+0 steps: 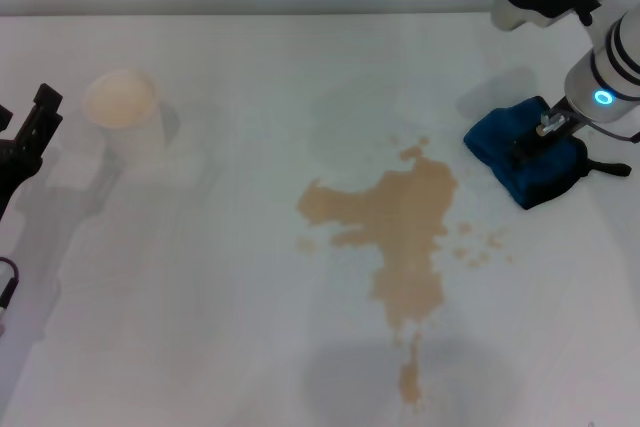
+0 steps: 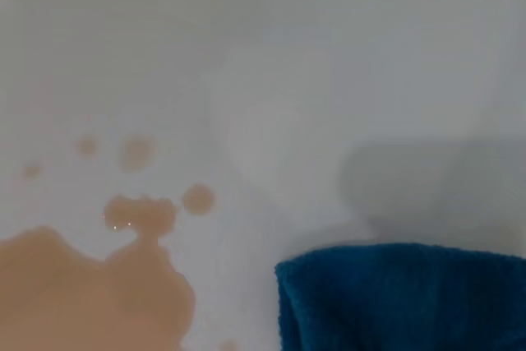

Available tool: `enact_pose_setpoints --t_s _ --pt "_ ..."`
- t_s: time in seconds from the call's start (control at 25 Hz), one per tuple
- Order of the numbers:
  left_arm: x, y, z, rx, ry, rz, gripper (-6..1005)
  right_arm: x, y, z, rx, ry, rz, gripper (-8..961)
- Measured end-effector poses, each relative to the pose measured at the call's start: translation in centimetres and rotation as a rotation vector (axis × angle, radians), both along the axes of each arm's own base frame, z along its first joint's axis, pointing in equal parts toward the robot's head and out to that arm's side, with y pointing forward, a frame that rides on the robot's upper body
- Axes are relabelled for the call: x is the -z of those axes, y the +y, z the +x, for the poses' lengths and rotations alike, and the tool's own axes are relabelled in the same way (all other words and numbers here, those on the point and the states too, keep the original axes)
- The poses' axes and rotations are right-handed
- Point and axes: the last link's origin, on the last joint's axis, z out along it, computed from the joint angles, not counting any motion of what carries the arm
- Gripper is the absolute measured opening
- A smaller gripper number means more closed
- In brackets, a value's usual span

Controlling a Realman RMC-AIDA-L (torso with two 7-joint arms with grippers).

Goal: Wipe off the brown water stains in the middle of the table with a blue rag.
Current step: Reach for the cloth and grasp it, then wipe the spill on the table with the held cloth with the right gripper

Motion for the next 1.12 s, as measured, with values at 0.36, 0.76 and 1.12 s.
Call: enact_pose_setpoints --t_s 0.36,0.76,1.12 --pt "0.0 0.1 0.1 0.005 -0.003 -0.004 888 0.2 -0.1 0.1 0.007 -0.009 -0.006 292" --pt "-0.1 0.1 0.1 0.006 -0.015 -0.005 887 0.2 -0.1 -0.3 -0.004 -0.02 -0.019 115" --pt "0.0 -0.1 0.0 0.004 -0.02 -0.008 887 2.5 -1.0 -2.6 -0.057 0.084 -0.137 104"
